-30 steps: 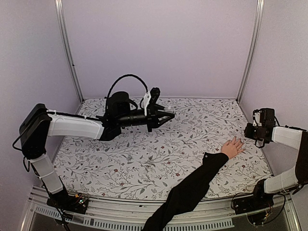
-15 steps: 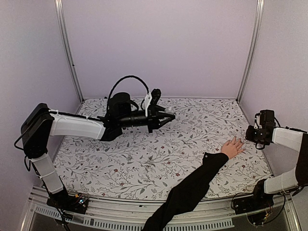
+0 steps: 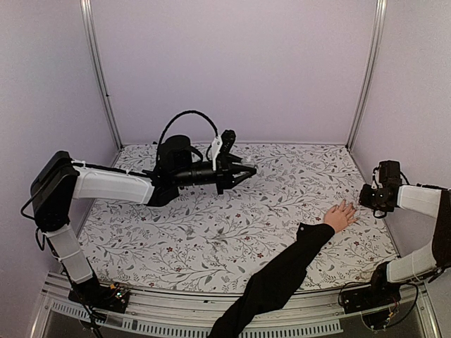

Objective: Paint the nails
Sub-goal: Paint the nail polish on the nail.

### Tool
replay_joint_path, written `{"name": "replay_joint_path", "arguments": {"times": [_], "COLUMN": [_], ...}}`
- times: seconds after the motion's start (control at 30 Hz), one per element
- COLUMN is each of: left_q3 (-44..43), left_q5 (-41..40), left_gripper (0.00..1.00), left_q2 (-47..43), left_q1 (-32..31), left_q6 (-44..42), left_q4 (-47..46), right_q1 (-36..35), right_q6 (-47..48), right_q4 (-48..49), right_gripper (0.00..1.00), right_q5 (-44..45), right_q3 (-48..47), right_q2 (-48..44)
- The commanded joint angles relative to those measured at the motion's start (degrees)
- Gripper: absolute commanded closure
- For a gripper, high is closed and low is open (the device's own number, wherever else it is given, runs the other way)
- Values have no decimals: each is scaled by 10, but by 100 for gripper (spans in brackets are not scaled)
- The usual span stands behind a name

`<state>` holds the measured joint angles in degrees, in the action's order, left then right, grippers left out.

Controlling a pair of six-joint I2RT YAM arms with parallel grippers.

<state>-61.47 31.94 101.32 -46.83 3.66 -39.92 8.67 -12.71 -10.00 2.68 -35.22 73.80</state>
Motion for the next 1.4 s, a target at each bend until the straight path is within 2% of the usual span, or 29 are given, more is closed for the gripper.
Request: {"name": "replay_joint_path", "arguments": {"times": [0.0,1.37], "left_q3": [-12,-4], "left_q5": [1,-10], "left_gripper": [100,100], "left_q2": [5,0], "left_q1": [7,7], "left_q6": [4,6], "left_q4": [-17,-19], "right_q1": [2,2], "right_q6": [-6,-8], "right_q4": [12,46], "right_gripper": [100,100], "right_q5": [-5,-21], "right_q3": [-15,-12], "right_q2": [14,49]}}
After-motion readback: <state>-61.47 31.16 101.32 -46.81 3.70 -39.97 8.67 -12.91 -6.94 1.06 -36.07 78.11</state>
